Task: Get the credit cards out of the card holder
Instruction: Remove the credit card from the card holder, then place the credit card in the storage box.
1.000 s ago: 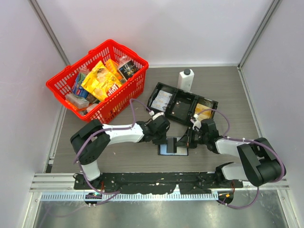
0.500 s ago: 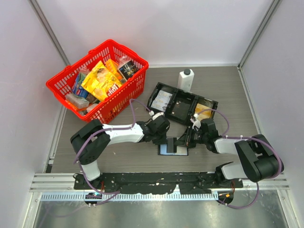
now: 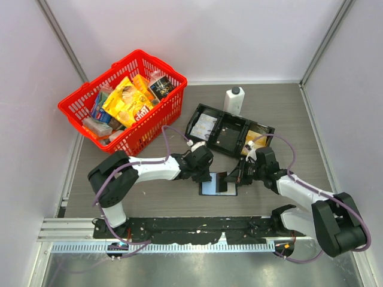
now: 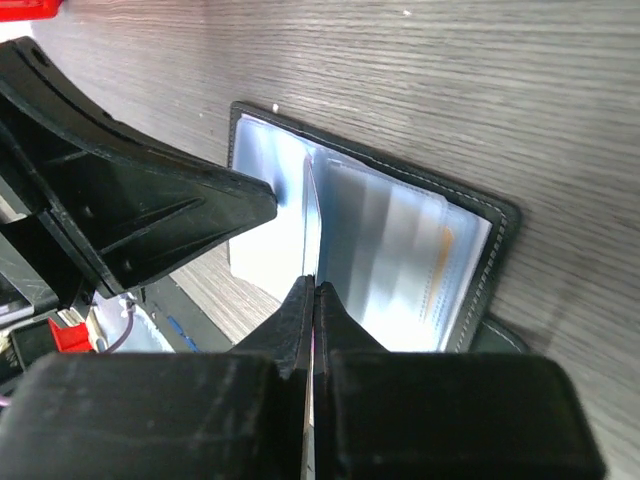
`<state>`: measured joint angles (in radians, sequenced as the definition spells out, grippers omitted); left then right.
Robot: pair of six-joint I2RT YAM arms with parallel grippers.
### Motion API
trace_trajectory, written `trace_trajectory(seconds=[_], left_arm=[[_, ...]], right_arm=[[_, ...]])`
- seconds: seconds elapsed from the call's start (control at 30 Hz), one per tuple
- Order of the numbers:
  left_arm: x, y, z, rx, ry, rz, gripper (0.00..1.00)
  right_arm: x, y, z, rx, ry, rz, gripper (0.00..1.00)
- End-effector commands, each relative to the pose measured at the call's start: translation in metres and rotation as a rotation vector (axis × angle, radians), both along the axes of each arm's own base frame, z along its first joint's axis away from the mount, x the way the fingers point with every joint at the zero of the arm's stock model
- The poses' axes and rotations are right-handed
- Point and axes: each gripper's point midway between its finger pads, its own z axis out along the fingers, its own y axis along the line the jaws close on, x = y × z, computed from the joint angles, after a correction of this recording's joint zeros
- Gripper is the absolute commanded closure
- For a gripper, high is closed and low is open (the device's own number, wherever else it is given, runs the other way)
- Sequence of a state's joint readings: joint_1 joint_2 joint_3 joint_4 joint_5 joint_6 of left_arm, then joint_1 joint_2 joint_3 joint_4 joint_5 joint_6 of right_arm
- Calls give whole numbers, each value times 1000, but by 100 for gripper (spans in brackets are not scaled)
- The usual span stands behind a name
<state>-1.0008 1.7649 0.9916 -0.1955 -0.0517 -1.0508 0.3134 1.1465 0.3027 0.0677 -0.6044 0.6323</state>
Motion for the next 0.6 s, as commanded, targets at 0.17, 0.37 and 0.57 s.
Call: trace_trajectory(seconds=[0.17,0.37,0.57], left_arm=[[-2,39,-17,102,25,39,100],[22,46,26,41,-42,68,86],[56,88,88,-7,-153,152,44]], right_arm=[[14,-25,32,-186,-53,-48,99],[29,-27,77,-225,-147,-56,99],[55,-22,126,-368,-271,-22,99]])
